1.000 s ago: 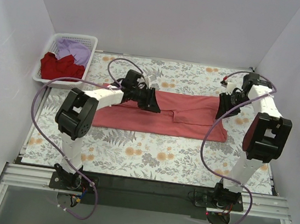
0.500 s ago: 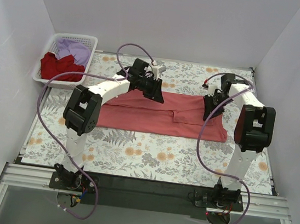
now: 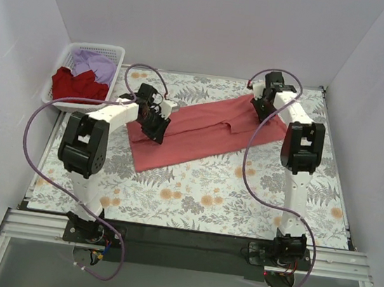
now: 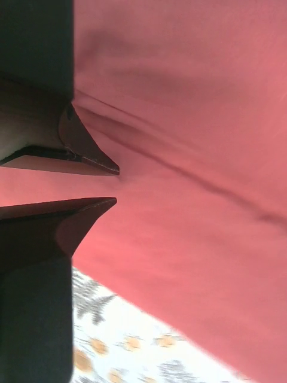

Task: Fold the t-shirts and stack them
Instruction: Fold the tshirt

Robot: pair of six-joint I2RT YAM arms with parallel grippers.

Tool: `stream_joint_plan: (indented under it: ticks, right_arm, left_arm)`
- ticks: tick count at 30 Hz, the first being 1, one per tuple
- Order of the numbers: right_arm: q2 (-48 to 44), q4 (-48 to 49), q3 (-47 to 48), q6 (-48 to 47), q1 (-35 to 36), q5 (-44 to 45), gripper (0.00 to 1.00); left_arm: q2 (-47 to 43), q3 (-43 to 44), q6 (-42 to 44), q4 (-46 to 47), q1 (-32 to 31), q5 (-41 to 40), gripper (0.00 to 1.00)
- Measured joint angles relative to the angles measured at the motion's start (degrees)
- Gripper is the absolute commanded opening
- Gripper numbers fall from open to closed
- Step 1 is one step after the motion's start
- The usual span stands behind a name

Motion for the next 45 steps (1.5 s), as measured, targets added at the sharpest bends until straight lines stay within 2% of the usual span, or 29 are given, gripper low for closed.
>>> stream_joint_plan:
  ticks: [5, 10, 19, 25, 28, 31, 33, 35, 37, 40, 43, 45]
  right_arm:
    - [6.1, 13.6, 9.9, -1.6, 3.5, 7.0, 0.33]
    - [0.4, 22.5, 5.5, -2.3, 5.3, 8.9, 0.37]
    - [-17.4, 25.4, -4.2, -2.4, 3.8, 8.7, 0.39]
    - [-21.5, 20.3, -5.8, -0.2, 1.5, 3.8, 0.38]
    - [-22.6, 16.7, -8.9, 1.0, -0.1, 0.9, 0.37]
    - [-23.8, 13.4, -13.2, 1.4, -1.3, -1.0, 0.36]
    - [-24.9, 11.1, -16.6, 1.6, -1.9, -2.3, 0.35]
    - [-25.7, 9.7, -19.1, 1.9, -2.3, -3.4, 0.34]
    - [-26.1, 8.3, -20.7, 2.5, -2.6, -5.0, 0.32]
    - [-26.1, 7.3, -21.5, 3.9, -2.9, -8.0, 0.3]
    - [-26.1, 6.9, -21.5, 6.1, -3.0, -12.7, 0.29]
    - [-25.9, 6.9, -21.5, 8.1, -3.0, -16.7, 0.28]
  left_arm:
    - [-6.3, -2.7, 8.9, -2.1, -0.8, -0.8, 0.2]
    - [-6.8, -3.8, 13.8, -1.3, -2.8, -1.4, 0.2]
    - [-5.1, -9.9, 19.8, 3.5, -10.3, -8.9, 0.19]
    - [-6.7, -11.8, 21.0, 3.5, -15.0, -13.4, 0.16]
    - [-8.0, -13.1, 18.8, 1.9, -22.1, -13.7, 0.15]
    - [-7.8, -12.3, 14.3, 0.0, -34.4, -12.2, 0.15]
    - [-5.6, -8.9, 10.1, -2.2, -43.8, -8.7, 0.16]
    - [-1.8, -3.7, 6.5, -3.4, -50.2, -4.6, 0.15]
    - [1.4, 1.5, 3.1, -4.0, -53.5, -0.7, 0.15]
    - [1.4, 5.2, -0.7, -5.6, -49.7, 5.4, 0.15]
    - [0.6, 8.0, -3.9, -4.8, -38.0, 11.8, 0.15]
    - [-0.6, 8.1, -5.8, -3.0, -29.2, 13.3, 0.15]
